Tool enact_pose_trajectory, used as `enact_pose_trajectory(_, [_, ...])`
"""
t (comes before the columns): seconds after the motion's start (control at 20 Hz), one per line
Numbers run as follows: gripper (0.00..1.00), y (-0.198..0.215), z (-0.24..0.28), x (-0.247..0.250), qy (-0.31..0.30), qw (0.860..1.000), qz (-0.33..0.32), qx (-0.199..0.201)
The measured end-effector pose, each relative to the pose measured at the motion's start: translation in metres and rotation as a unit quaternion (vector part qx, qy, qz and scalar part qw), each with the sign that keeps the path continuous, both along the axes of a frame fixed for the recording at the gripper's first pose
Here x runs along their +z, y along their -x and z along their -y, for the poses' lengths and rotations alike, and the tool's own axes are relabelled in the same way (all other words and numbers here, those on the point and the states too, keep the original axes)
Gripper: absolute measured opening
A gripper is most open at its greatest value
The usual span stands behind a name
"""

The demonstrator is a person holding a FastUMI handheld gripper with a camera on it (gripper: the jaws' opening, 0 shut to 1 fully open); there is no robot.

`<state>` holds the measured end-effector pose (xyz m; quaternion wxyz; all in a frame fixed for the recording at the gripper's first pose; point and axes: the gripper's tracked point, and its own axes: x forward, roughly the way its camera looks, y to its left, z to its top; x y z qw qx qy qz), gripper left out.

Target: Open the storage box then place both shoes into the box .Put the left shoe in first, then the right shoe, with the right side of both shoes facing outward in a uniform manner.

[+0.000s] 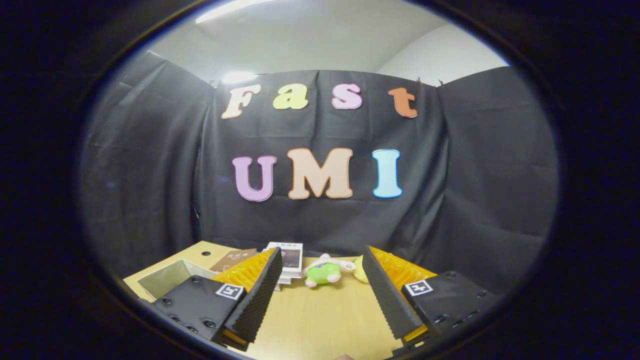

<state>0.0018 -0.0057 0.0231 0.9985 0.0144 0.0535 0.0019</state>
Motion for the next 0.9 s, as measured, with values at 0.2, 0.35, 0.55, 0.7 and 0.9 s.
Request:
enact_pose_trajectory(0.2, [1.00,-0.001,0.005,0.007,0.007,1.000,0.022,-0.007])
enact_pose_trajectory(0.35, [1.00,-0.002,0.001,0.014,0.013,1.000,0.027,-0.003])
enact_pose_trajectory(0.55, [1.00,-0.003,0.004,0.021,0.018,0.999,0.035,-0.012])
enact_pose_trajectory(0.7, [1.00,-0.002,0.001,0.023,0.013,0.999,0.034,-0.012])
enact_pose_trajectory(0.9, [1.00,-0.001,0.006,0.028,0.018,0.999,0.043,-0.022])
